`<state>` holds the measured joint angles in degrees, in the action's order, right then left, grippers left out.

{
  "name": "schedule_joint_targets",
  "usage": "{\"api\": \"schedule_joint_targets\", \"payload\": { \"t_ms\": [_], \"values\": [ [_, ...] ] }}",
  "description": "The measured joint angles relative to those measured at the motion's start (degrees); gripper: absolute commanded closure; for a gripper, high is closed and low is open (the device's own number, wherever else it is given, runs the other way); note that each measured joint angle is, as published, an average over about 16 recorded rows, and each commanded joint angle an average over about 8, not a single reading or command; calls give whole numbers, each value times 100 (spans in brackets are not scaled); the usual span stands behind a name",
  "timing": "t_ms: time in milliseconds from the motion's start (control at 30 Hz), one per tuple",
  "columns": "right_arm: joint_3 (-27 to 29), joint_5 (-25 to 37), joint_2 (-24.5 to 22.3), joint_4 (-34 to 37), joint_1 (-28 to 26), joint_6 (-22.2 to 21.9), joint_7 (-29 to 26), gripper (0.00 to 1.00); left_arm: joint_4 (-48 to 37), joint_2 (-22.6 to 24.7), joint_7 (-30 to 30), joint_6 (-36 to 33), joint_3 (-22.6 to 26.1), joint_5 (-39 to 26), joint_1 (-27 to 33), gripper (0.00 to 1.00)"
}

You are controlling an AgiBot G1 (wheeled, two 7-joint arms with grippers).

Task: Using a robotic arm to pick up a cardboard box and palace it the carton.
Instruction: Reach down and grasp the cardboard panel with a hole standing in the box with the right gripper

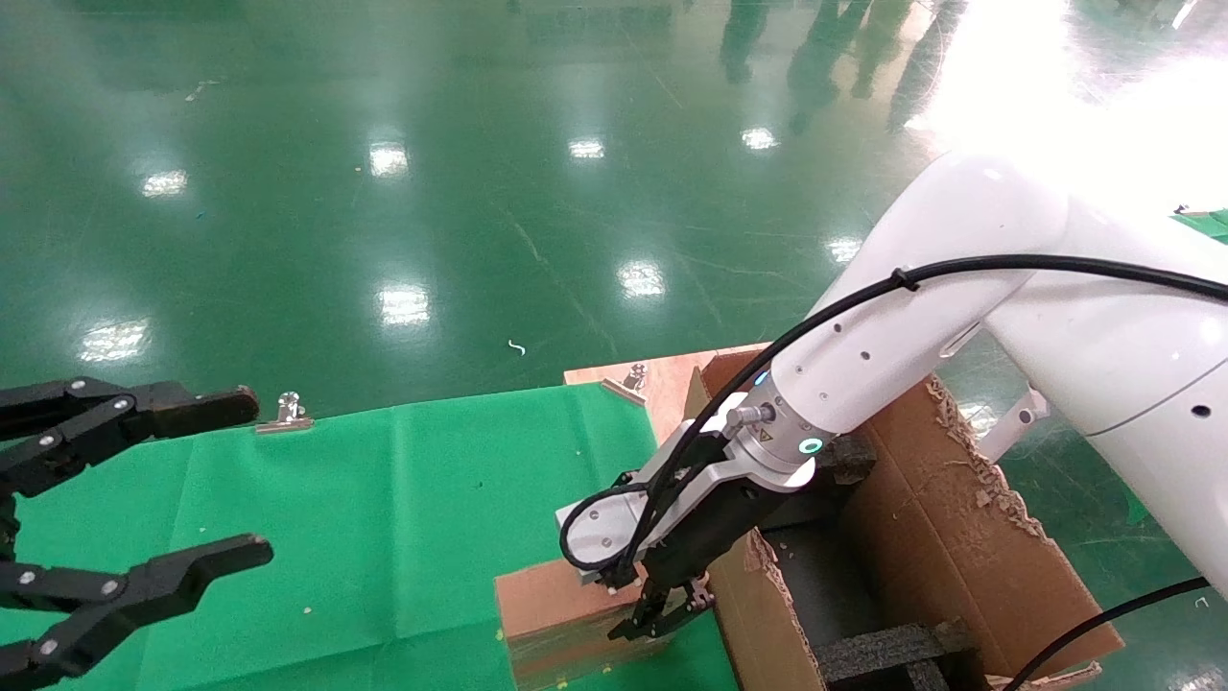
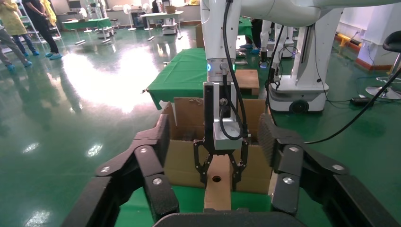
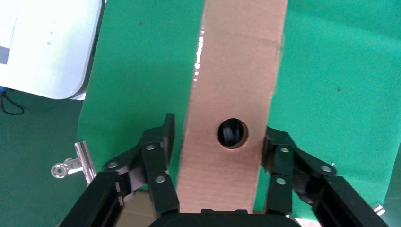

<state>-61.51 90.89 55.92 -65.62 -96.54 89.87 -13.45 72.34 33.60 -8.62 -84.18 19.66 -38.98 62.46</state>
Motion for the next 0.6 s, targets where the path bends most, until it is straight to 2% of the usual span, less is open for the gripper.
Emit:
{"api": "schedule_joint_targets", "payload": {
  "t_ms": [367,600],
  "values": [
    [6,-43,-10,0,-42,0,-8,100,0,0,0,0,0,0,0,0],
    [28,-259,-47,83,-377,26,-14,100,-1,0,0,0,1,0,0,0]
  ]
}}
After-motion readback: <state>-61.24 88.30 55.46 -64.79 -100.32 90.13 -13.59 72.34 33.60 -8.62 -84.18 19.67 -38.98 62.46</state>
